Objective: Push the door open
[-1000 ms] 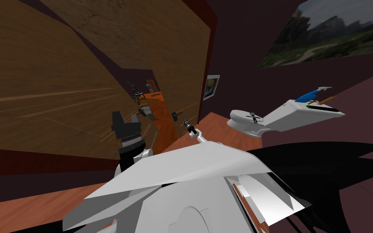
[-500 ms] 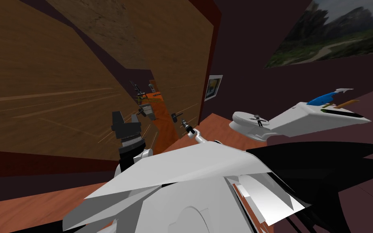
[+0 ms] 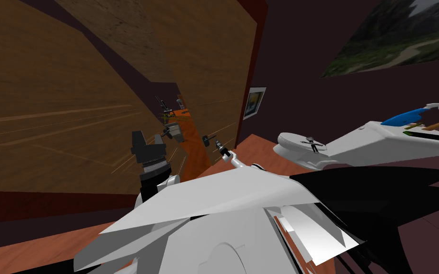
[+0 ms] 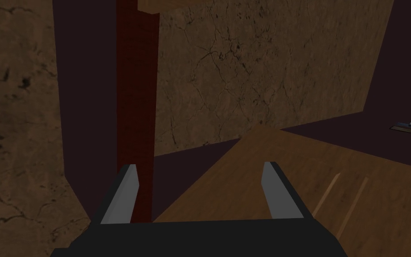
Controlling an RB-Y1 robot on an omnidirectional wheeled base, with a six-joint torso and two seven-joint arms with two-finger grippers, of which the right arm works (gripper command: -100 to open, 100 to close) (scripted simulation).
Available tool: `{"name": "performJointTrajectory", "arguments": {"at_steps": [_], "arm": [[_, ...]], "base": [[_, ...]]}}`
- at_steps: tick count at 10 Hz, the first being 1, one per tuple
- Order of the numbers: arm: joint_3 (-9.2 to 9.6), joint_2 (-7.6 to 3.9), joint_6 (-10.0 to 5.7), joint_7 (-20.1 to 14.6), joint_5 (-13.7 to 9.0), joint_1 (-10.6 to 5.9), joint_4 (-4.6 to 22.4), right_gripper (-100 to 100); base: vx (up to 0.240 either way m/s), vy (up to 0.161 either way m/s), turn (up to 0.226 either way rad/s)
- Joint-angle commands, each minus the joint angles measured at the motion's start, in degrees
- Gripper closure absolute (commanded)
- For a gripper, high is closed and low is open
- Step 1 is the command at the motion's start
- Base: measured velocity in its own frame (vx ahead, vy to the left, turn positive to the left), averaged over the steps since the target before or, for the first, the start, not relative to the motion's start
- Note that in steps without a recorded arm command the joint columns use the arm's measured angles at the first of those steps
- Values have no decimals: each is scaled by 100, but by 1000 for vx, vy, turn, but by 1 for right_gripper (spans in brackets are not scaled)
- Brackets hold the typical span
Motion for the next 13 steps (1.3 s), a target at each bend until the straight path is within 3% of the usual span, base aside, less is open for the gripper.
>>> {"name": "performJointTrajectory", "arguments": {"at_steps": [1,4,6,7,8,13], "arm": [[-19,-55,-21,20,-2,15,9,-100],[-63,16,-43,37,-11,4,51,-100],[-89,183,-56,47,-17,-2,75,-100],[-67,108,-8,33,-14,26,-8,-100],[-67,108,-8,33,-14,26,-8,100],[-67,108,-8,33,-14,26,-8,100]], "base": [[181,102,22],[158,69,23],[204,71,21],[88,33,1],[-12,-5,-2],[-7,-4,5]]}}
